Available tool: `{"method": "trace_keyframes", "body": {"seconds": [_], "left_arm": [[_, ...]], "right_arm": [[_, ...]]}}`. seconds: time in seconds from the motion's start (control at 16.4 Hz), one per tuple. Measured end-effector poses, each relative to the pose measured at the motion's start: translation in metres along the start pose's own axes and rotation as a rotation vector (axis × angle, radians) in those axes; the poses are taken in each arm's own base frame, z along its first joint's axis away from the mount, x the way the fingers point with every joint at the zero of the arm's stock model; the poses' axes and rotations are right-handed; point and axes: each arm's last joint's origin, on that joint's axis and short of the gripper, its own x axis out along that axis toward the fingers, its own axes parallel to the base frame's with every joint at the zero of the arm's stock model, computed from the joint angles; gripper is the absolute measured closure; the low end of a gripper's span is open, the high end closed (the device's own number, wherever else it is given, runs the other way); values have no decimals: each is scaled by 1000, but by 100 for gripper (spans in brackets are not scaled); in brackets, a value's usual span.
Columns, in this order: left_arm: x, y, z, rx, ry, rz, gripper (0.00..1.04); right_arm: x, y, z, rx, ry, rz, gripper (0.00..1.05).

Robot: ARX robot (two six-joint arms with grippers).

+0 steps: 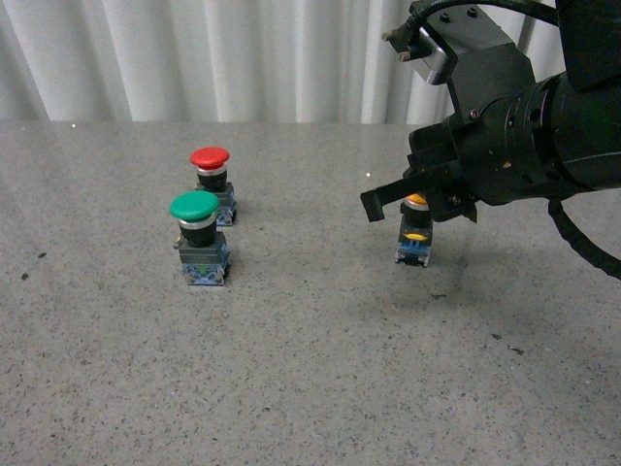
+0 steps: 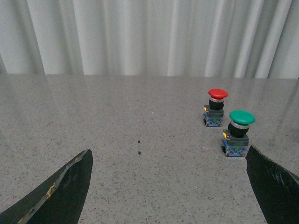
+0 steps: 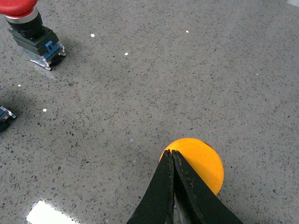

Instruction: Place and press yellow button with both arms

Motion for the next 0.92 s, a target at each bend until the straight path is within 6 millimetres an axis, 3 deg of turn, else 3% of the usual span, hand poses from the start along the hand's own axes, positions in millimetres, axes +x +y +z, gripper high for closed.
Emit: {"method": "trace_keyframes", "body": {"seconds": [0.61, 0.92], "left_arm": [[0, 0, 0, 0, 0, 0, 7], [0, 0, 0, 0, 0, 0, 7]], "right_arm": [[6, 0, -6, -28, 40, -9, 103], [-3, 0, 3, -24, 4, -7, 103]]}}
